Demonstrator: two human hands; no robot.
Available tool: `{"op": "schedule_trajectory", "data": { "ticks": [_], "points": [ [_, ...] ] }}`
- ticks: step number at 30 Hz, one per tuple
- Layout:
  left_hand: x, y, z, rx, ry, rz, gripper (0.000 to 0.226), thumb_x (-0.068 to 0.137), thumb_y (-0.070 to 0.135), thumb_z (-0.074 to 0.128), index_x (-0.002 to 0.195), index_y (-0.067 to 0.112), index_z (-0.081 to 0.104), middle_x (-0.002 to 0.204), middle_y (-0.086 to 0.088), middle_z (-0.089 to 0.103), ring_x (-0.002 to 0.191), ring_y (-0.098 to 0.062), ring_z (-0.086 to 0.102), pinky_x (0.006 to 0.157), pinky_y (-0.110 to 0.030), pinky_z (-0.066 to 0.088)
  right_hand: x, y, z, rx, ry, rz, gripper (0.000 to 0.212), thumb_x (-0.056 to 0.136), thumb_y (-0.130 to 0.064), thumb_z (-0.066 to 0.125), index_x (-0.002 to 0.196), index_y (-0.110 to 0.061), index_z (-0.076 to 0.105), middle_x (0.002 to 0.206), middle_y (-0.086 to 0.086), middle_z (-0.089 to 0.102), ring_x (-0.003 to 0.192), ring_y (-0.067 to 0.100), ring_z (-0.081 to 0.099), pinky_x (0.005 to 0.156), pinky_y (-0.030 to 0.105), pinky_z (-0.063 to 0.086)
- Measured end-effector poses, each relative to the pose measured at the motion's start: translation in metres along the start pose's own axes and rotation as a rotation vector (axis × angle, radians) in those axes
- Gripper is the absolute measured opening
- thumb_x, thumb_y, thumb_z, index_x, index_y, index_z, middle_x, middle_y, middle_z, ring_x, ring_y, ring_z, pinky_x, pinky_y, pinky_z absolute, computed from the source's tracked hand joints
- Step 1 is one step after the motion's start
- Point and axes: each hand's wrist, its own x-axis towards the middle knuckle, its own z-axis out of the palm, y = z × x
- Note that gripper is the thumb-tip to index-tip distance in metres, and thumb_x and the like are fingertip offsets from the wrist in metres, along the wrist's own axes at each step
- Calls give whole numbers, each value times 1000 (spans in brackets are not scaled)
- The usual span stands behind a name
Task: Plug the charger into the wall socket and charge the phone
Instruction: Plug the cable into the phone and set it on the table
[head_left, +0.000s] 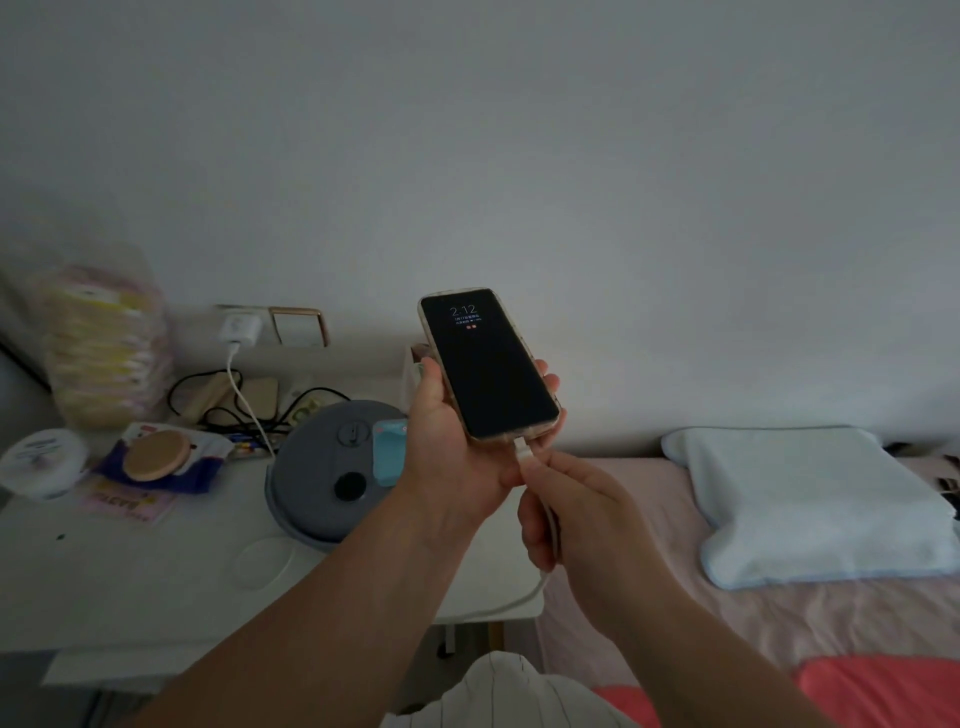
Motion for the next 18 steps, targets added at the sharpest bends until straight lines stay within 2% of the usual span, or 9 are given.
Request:
{"op": "schedule_trajectory", "data": {
  "ticks": [7, 18],
  "points": [
    [-1, -4, -2, 19, 20, -7, 73, 84, 67, 25, 128, 17, 54, 114, -16, 62, 97, -29, 64, 78, -40, 52, 5, 5, 1, 74, 11, 72, 34, 96, -19, 40, 70, -7, 58, 39, -3, 49, 39, 9, 41, 45, 21, 37],
    [-1, -7, -12, 72, 62, 22, 72, 84, 67, 26, 126, 16, 56, 114, -17, 63, 98, -30, 63, 85, -43, 50, 13, 12, 4, 153, 10, 169, 31, 96, -17, 41, 72, -7, 59, 41, -4, 48, 38, 9, 41, 43, 22, 36]
  ]
}}
